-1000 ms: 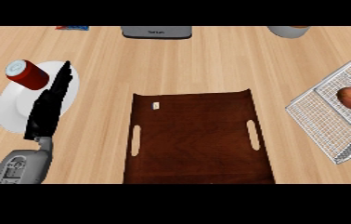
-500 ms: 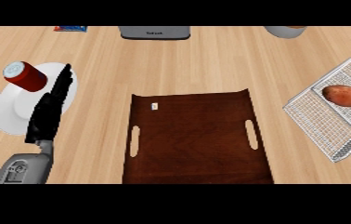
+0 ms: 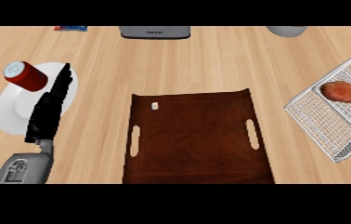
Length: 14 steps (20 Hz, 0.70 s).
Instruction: Pick the sweet potato from the tray and place it in the tiered basket
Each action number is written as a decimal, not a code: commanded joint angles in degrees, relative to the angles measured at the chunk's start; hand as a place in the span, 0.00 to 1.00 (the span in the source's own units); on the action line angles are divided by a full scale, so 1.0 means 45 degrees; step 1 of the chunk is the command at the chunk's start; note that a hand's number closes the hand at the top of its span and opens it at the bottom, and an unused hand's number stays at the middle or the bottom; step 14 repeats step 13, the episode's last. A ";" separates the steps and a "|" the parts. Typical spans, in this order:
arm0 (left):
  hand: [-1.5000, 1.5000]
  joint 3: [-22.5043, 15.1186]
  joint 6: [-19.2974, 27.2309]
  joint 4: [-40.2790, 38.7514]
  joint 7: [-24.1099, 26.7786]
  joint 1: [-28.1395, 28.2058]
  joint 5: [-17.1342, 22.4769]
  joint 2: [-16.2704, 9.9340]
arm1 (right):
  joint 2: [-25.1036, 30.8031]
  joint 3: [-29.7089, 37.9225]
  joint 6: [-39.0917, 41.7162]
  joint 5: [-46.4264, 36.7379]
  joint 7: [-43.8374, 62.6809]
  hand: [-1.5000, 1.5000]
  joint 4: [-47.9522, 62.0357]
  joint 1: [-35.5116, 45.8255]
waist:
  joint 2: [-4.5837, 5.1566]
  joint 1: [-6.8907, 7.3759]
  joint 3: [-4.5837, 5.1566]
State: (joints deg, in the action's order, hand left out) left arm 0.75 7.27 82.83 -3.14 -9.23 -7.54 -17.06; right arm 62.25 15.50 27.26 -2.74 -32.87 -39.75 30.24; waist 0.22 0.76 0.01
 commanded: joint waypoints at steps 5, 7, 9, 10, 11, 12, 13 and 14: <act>0.50 0.0060 -0.0445 -0.0121 0.0301 0.0008 0.0105 -0.0077 | 0.2028 0.0398 0.2260 -0.0397 -0.1151 0.00 0.3934 0.0228 | 0.0139 0.0244 -0.0054; 0.50 0.0336 -0.0573 0.0103 -0.0069 -0.0130 0.0386 -0.0245 | 0.2864 0.0703 0.3410 -0.0009 -0.1727 0.00 0.4206 -0.0257 | 0.0095 0.0069 -0.0072; 0.50 -0.0005 0.0068 -0.0020 0.0205 0.0174 -0.0188 0.0188 | 0.2850 0.0720 0.3279 0.0009 -0.2121 0.00 0.4376 -0.0300 | 0.0141 0.0140 -0.0103; 0.50 -0.0118 -0.0024 0.0559 -0.0454 -0.0070 -0.0140 0.0152 | 0.2292 0.0661 0.2854 -0.0027 -0.2449 0.00 0.4578 -0.0779 | 0.0112 0.0112 -0.0148; 0.50 0.0151 -0.0185 0.0084 0.0066 0.0039 0.0069 0.0030 | 0.2579 0.0845 0.3225 0.0220 -0.2324 0.00 0.4677 -0.0550 | 0.0154 0.0120 -0.0132; 0.50 0.0004 -0.0104 -0.0183 0.0664 0.0593 -0.0119 0.0143 | 0.2581 0.0857 0.3330 0.0302 -0.2190 0.00 0.4705 -0.0472 | 0.0177 0.0208 -0.0122; 0.50 -0.0084 -0.0097 0.0076 0.0128 0.0204 -0.0103 0.0213 | 0.2371 0.0875 0.3364 0.0394 -0.2307 0.00 0.4738 -0.0493 | 0.0156 0.0174 -0.0144; 0.50 -0.0084 -0.0097 0.0076 0.0128 0.0204 -0.0103 0.0213 | 0.2371 0.0875 0.3364 0.0394 -0.2307 0.00 0.4738 -0.0493 | 0.0156 0.0174 -0.0144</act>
